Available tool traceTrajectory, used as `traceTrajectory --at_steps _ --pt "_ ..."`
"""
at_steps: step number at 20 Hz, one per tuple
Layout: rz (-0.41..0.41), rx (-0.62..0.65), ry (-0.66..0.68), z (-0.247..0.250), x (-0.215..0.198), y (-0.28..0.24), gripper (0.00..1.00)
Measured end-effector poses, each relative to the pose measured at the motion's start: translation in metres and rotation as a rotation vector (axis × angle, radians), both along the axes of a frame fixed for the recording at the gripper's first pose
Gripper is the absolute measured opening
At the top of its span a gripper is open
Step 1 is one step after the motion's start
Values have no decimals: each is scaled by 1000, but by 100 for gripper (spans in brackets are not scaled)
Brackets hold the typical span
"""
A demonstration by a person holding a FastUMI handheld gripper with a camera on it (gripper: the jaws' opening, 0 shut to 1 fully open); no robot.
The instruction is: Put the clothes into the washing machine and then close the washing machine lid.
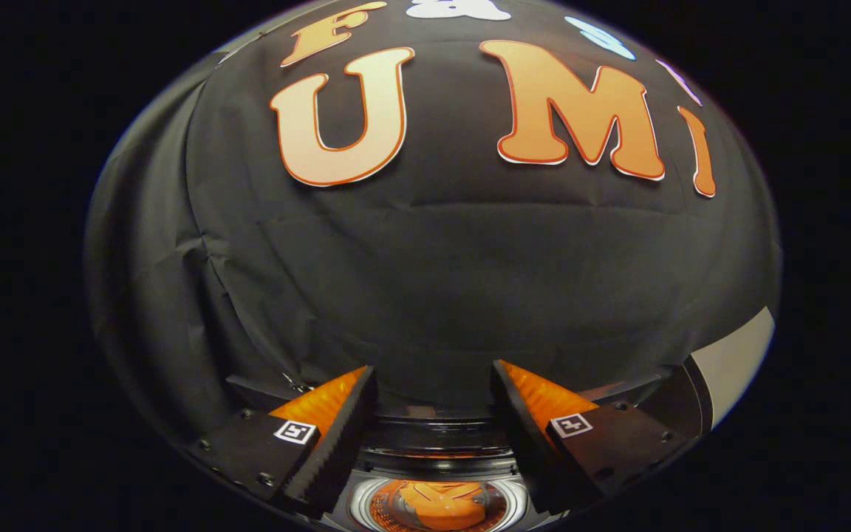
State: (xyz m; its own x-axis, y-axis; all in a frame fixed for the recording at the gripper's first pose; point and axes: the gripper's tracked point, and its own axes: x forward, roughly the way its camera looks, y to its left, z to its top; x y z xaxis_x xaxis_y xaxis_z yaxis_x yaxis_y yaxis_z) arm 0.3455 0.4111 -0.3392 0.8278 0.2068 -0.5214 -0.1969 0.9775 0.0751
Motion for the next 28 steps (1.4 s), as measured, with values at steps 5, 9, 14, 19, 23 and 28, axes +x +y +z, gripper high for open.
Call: traceTrajectory --at_steps 5,9,14,19,23,28 --pt "4 -13 8 2 -11 -1 100" --pt "-3 -19 -5 6 -28 -3 100" --pt "-3 -19 -34 8 -66 -6 100" --pt "-4 -19 -57 8 -85 -8 100" --pt "-11 -20 -67 7 -89 -8 100" --pt "-3 -16 -89 5 -105 -10 100"
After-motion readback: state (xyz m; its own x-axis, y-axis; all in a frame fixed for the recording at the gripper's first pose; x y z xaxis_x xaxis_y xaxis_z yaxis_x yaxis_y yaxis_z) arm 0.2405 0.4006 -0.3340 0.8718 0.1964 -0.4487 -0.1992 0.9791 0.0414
